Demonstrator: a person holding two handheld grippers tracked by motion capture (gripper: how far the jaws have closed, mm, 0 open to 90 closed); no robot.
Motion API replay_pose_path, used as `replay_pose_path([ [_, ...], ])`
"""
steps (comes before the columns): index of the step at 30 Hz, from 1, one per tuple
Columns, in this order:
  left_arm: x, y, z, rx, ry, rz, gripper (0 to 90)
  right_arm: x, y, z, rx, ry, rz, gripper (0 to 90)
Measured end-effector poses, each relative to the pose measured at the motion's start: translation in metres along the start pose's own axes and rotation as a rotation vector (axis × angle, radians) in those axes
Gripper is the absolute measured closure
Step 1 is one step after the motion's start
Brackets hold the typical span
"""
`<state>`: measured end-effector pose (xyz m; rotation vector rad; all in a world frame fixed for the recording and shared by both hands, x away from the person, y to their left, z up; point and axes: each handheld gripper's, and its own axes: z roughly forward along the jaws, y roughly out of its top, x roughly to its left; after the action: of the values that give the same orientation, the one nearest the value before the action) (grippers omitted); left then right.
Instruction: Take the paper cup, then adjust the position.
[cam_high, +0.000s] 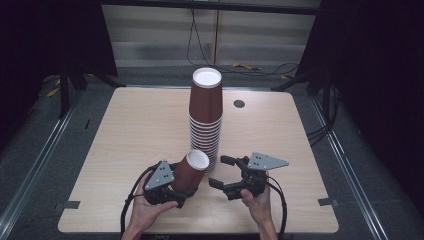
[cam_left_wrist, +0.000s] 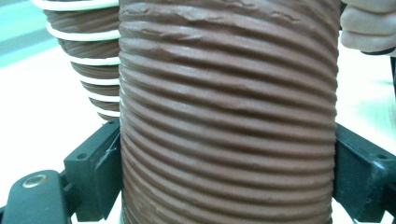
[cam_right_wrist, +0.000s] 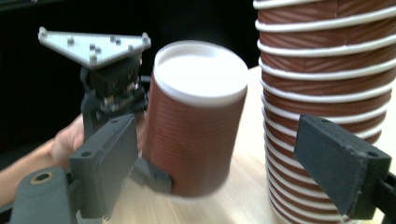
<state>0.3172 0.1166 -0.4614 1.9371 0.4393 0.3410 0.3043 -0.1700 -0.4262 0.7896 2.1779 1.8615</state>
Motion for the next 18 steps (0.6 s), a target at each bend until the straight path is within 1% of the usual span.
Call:
replay_pose_path([
  [1, 0.0000, 0.0000, 0.0000, 0.000, 0.000, 0.000, 11.5, 0.0000, 0.0000, 0.0000, 0.000, 0.000, 0.000, 13.3],
  [2, 0.0011, 0.0013, -0.0005, 0.008, -0.001, 0.010, 11.5, -0.0006, -0.0007, -0.0009, 0.011, 0.002, -0.001, 13.4],
  [3, 0.0008, 0.0024, -0.0008, 0.016, -0.002, 0.009, 11.5, -0.0006, -0.0007, -0.0009, 0.011, 0.002, -0.001, 13.4],
  [4, 0.0011, 0.0034, -0.0011, 0.022, 0.001, 0.023, 11.5, -0.0009, -0.0009, -0.0016, 0.016, 0.003, -0.003, 13.6],
  [5, 0.0019, 0.0043, -0.0017, 0.041, 0.002, 0.039, 11.5, -0.0012, -0.0011, -0.0020, 0.019, 0.003, -0.004, 13.7],
  [6, 0.0027, 0.0047, -0.0021, 0.055, -0.005, 0.040, 11.5, -0.0017, -0.0015, -0.0027, 0.030, 0.004, -0.003, 13.7],
  [9, 0.0025, 0.0045, -0.0020, 0.066, -0.013, 0.038, 11.5, -0.0022, -0.0019, -0.0022, 0.041, 0.004, -0.010, 13.8],
  [10, 0.0028, 0.0042, -0.0010, 0.086, -0.024, 0.045, 11.5, -0.0022, -0.0020, -0.0013, 0.064, 0.009, -0.009, 13.8],
  [11, 0.0028, 0.0042, -0.0010, 0.086, -0.024, 0.045, 11.5, -0.0023, -0.0022, -0.0008, 0.073, 0.006, -0.012, 13.8],
  [12, 0.0021, 0.0041, 0.0010, 0.104, -0.029, 0.053, 11.5, -0.0026, -0.0021, -0.0002, 0.082, 0.007, -0.017, 13.8],
  [13, 0.0021, 0.0041, 0.0010, 0.104, -0.029, 0.053, 11.5, -0.0026, -0.0021, -0.0002, 0.082, 0.007, -0.017, 13.8],
  [14, 0.0019, 0.0040, 0.0019, 0.132, -0.043, 0.065, 11.5, -0.0031, -0.0020, 0.0009, 0.099, 0.008, -0.024, 14.0],
  [15, 0.0019, 0.0040, 0.0019, 0.132, -0.043, 0.065, 11.4, -0.0031, -0.0020, 0.0009, 0.099, 0.008, -0.024, 14.0],
  [16, 0.0008, 0.0033, 0.0024, 0.147, -0.056, 0.071, 11.5, -0.0030, -0.0023, 0.0019, 0.129, 0.010, -0.025, 15.2],
  [17, 0.0008, 0.0033, 0.0024, 0.147, -0.056, 0.071, 11.6, -0.0030, -0.0023, 0.0019, 0.129, 0.010, -0.025, 15.2],
  [18, 0.0002, 0.0033, 0.0029, 0.157, -0.057, 0.072, 11.6, -0.0026, -0.0029, 0.0035, 0.153, 0.013, -0.030, 15.1],
])
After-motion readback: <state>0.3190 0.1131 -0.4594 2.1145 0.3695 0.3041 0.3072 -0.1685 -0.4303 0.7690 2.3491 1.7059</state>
